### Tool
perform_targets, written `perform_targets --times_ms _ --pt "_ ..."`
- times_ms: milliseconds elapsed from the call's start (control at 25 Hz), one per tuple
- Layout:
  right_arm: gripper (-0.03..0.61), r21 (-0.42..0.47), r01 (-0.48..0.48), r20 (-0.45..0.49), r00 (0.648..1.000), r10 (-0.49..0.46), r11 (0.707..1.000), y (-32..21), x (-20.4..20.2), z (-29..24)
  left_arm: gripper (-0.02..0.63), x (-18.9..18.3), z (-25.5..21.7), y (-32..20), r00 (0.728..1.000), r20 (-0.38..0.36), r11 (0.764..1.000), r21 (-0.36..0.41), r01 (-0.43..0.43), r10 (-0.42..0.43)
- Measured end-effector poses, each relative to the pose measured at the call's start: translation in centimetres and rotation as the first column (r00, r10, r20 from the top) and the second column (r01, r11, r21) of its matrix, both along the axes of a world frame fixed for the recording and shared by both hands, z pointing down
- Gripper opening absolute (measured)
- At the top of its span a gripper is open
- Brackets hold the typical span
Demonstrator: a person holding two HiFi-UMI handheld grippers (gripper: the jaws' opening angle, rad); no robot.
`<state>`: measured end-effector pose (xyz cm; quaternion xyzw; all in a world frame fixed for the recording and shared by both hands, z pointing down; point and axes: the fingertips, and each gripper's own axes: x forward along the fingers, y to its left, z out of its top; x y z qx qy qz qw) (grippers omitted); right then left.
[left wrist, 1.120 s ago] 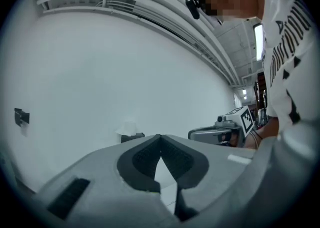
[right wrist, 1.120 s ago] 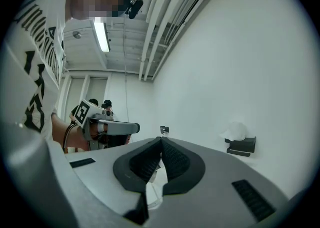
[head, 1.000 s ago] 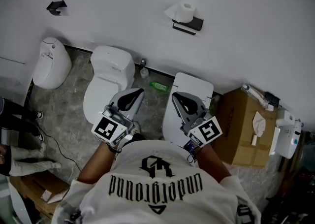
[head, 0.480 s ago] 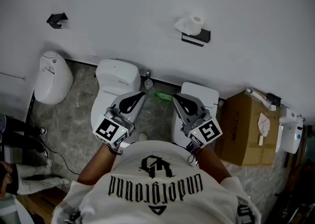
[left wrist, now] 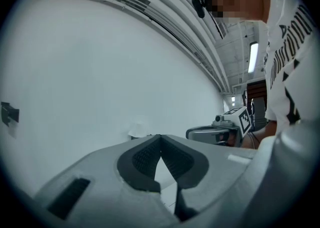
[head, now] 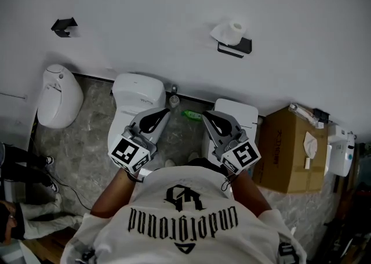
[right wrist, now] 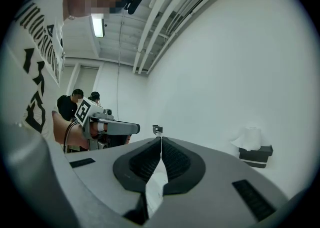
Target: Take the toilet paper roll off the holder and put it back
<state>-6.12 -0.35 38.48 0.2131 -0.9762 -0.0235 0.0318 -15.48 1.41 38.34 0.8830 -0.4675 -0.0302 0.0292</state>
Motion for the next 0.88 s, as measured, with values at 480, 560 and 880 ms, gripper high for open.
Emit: perform_targets --times_ms 480,560,880 --pt "0.015 -0.035 -0.048 -0.01 0.999 0.047 0.998 -7.7 1.0 1.2 0.014 0.9 1.3 -5.8 1.0 0.004 0.999 -0.037 -0.014 0.014" --pt "0.015 -0.037 -0.051 -0.013 0.999 0.051 0.998 -9.4 1.1 1.3 0.014 0.9 1.4 -7.3 1.0 0.005 0.999 -0.042 -0.009 0.009" --pt "0.017 -0.039 -0.071 -0.006 0.997 0.071 0.997 -16.0 1.8 1.2 0.014 1.5 1.0 -13.6 1.0 0.007 0.999 -0.036 -0.003 0.003"
